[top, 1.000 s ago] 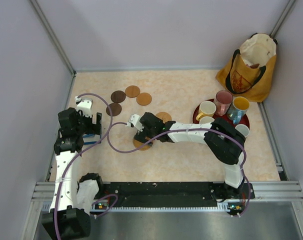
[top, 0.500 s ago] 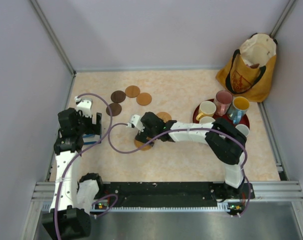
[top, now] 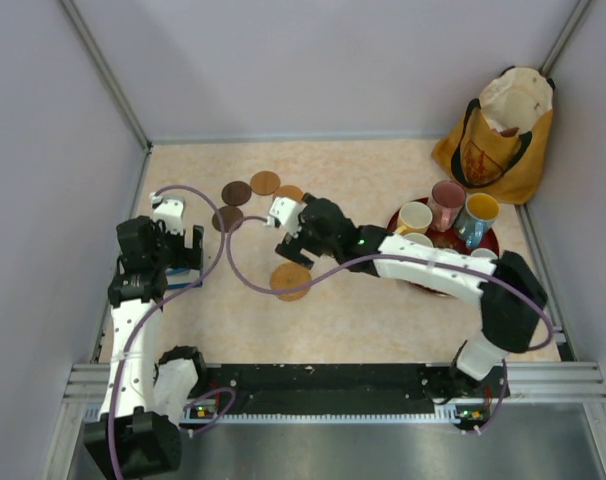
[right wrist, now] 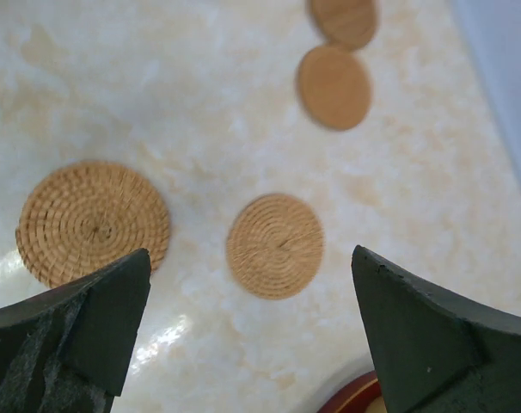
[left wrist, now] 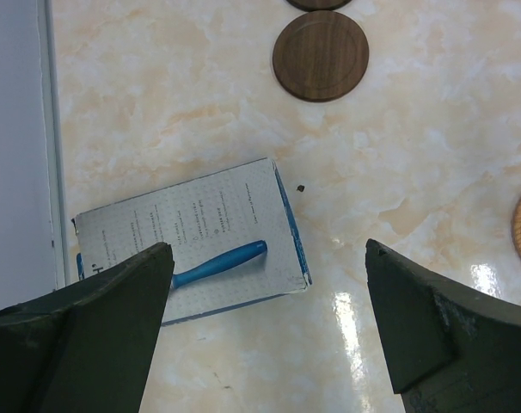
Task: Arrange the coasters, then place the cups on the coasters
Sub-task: Move the coaster to the center of the board.
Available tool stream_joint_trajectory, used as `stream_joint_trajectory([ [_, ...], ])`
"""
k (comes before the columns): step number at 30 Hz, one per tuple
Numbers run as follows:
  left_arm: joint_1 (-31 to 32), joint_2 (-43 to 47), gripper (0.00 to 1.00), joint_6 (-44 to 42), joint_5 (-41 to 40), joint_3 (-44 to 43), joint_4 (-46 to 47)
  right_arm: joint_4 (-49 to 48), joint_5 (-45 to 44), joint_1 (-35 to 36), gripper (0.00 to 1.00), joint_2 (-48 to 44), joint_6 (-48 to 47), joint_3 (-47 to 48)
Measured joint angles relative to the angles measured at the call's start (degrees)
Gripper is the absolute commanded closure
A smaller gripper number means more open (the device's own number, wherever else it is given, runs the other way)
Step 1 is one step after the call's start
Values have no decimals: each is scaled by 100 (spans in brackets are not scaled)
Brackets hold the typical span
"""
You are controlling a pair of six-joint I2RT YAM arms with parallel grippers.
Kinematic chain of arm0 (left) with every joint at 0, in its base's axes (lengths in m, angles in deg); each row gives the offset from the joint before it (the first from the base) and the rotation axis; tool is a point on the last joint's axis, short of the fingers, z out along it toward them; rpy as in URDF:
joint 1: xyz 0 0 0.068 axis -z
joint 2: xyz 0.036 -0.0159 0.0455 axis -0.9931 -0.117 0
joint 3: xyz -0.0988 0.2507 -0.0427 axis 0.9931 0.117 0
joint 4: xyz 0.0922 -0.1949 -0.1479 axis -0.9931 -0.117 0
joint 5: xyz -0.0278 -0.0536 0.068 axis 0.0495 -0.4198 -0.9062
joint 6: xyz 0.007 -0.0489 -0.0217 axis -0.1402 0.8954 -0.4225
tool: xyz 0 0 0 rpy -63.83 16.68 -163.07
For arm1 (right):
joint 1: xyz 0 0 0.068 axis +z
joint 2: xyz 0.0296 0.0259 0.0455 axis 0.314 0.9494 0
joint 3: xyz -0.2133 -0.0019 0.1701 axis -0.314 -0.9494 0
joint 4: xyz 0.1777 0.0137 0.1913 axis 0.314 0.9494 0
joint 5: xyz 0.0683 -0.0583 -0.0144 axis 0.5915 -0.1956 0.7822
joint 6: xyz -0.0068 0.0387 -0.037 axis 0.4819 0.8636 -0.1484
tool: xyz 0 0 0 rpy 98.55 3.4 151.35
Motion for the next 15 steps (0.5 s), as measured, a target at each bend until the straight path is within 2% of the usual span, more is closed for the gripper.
stream_joint_trajectory([
  [4, -4, -28, 1, -26, 20, -2, 4, -140, 37, -247, 1, -1010, -61, 63],
  [8, -4, -221, 2, -74, 205, -116, -11, -177, 11, -754, 1, -1534, -175, 55],
  [12, 66, -787, 2, -120, 439, -629, -39, -11, -70, -1329, 1, -1849, -247, -260],
  [15, 415, -1351, 2, -157, 345, -1117, -13, 275, -81, -1596, 1, -2151, -243, -619],
])
